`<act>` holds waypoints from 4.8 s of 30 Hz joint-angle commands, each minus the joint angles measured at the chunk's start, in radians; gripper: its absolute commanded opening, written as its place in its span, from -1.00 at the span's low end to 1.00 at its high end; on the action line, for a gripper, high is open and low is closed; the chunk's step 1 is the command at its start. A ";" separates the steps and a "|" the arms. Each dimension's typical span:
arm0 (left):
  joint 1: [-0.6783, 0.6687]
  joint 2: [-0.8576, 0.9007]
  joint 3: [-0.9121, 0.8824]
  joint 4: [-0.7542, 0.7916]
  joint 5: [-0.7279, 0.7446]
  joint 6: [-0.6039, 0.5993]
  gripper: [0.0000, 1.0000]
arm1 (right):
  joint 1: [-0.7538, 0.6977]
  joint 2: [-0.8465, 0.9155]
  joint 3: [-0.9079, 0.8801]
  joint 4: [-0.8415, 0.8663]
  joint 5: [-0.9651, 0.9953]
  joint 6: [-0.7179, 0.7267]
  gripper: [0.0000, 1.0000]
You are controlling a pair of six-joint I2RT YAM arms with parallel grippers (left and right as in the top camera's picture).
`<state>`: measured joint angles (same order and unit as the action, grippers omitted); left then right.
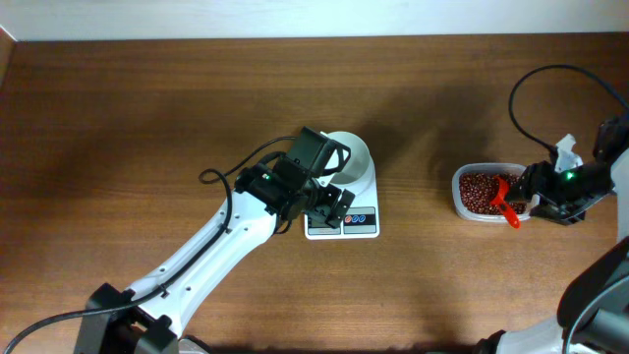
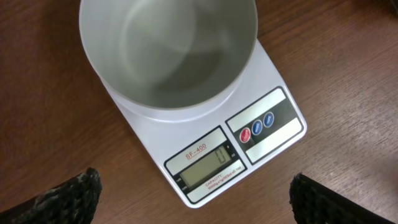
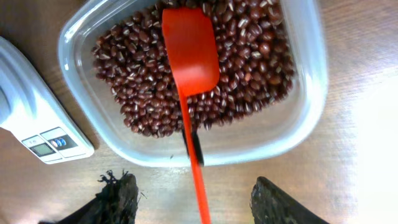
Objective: Scoop item into bowl and weigh 50g on scale
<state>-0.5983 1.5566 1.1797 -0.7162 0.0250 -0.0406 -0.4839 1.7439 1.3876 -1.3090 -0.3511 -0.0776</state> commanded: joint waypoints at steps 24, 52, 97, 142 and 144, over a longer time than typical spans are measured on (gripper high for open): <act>-0.003 -0.001 -0.009 0.033 -0.007 0.016 0.98 | 0.016 -0.467 -0.514 0.427 0.074 0.134 0.22; -0.003 -0.001 -0.009 0.050 -0.006 0.015 0.98 | 0.126 -0.363 -0.489 0.525 0.127 0.085 -0.43; 0.008 -0.001 -0.009 0.050 -0.006 0.015 0.98 | 0.125 -0.354 -0.333 0.573 0.201 0.081 0.17; 0.006 -0.001 -0.009 0.027 -0.006 0.015 0.98 | 0.192 -0.114 -0.256 0.507 0.198 0.040 -0.92; 0.005 -0.001 -0.010 0.008 -0.003 0.008 0.99 | 0.176 -0.114 -0.257 0.499 0.196 0.040 -0.92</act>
<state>-0.5961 1.5566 1.1778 -0.6918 0.0246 -0.0410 -0.2836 1.6127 1.1233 -0.7906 -0.1593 -0.0338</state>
